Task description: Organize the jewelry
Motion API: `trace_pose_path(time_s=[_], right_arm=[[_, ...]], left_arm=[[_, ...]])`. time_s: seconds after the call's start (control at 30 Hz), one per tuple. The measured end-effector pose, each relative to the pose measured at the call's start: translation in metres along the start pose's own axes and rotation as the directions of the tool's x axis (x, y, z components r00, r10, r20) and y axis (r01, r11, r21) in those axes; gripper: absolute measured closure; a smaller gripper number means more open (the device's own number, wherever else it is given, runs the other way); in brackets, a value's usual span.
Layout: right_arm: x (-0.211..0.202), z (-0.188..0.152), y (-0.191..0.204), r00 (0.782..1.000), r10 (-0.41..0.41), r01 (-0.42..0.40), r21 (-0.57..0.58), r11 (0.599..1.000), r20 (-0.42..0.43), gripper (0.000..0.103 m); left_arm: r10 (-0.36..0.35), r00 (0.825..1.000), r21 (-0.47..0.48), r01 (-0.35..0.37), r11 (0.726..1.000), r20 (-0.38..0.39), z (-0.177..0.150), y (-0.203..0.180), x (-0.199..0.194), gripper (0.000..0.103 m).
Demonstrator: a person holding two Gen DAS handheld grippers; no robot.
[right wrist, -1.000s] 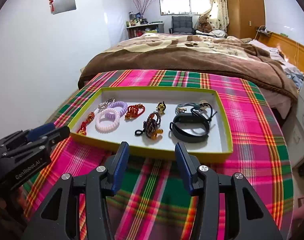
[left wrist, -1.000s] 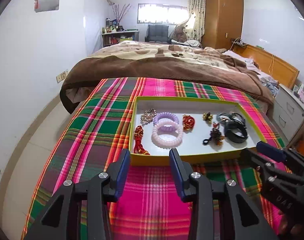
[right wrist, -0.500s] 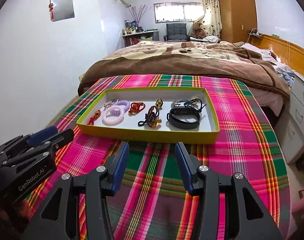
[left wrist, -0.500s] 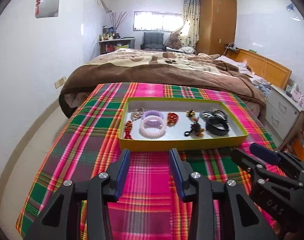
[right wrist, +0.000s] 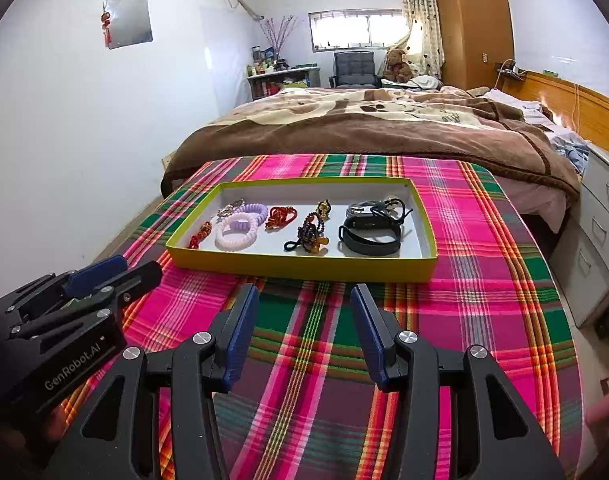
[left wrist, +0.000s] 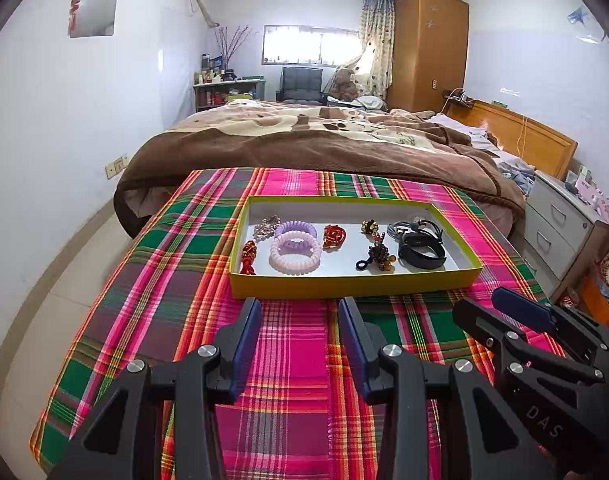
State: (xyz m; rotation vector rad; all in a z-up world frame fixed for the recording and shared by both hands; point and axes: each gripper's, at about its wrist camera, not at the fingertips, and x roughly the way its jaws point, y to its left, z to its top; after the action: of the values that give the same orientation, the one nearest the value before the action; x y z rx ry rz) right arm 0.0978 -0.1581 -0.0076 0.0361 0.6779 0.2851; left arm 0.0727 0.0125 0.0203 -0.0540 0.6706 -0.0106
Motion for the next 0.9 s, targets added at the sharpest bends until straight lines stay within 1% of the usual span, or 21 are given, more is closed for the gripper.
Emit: trace_pose_path(time_s=[0.9], right_arm=[[-0.0024,-0.001,0.001,1.0,0.005,-0.005,0.003,1.0,-0.004,0.054]], left_arm=[[-0.001,1.0,0.002,0.001,1.0,0.011,-0.0004,0.0004,-0.0054,0.063]])
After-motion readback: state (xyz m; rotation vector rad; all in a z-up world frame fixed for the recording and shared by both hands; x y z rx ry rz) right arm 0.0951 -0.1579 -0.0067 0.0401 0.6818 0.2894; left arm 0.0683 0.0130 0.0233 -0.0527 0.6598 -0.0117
